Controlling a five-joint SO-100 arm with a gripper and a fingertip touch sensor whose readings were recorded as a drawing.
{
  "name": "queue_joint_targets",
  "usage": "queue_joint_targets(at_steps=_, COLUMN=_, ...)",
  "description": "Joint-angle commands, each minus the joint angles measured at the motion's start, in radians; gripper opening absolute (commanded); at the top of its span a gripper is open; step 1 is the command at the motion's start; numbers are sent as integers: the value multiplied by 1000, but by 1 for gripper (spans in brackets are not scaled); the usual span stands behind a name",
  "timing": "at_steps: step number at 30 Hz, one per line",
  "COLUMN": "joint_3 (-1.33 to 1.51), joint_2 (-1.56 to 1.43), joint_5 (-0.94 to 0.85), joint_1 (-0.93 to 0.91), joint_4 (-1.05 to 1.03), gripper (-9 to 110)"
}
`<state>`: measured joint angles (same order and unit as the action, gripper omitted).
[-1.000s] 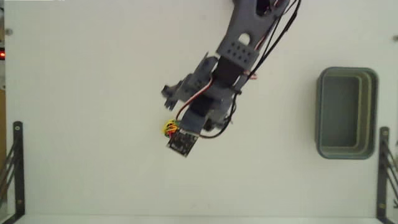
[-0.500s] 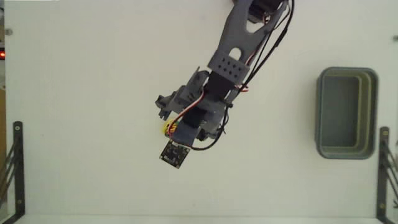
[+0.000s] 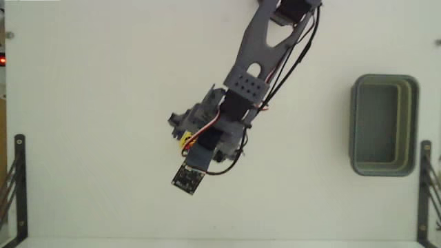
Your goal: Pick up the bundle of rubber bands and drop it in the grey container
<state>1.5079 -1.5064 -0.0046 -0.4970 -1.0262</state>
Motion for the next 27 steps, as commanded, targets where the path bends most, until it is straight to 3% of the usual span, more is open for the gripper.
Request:
queue_joint_targets(at_steps=1, joint_3=-63, joint_2=-10, joint_5=5, joint_1=-26, joint_4=6, gripper=110)
queue_joint_targets(at_steps=27, joint_3=-93, joint_2=22, joint_5=5, joint_1=-26, joint_4=7, gripper=110)
